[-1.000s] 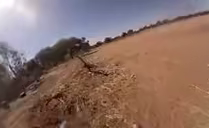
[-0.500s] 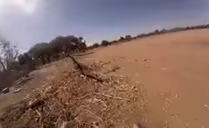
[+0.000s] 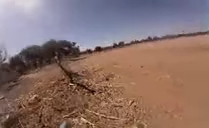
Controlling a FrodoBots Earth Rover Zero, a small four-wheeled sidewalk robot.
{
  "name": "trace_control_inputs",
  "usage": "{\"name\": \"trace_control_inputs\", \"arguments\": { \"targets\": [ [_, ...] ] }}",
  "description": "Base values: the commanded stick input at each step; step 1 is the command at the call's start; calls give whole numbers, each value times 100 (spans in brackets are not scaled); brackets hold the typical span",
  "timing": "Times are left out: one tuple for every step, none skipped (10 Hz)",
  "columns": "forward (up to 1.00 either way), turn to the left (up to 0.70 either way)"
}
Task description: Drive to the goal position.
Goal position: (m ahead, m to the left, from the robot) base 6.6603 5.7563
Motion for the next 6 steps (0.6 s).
{"name": "trace_control_inputs", "arguments": {
  "targets": [
    [70, -26],
    [70, -22],
    [70, -18],
    [70, -13],
    [70, -9],
    [70, -4]
  ]
}}
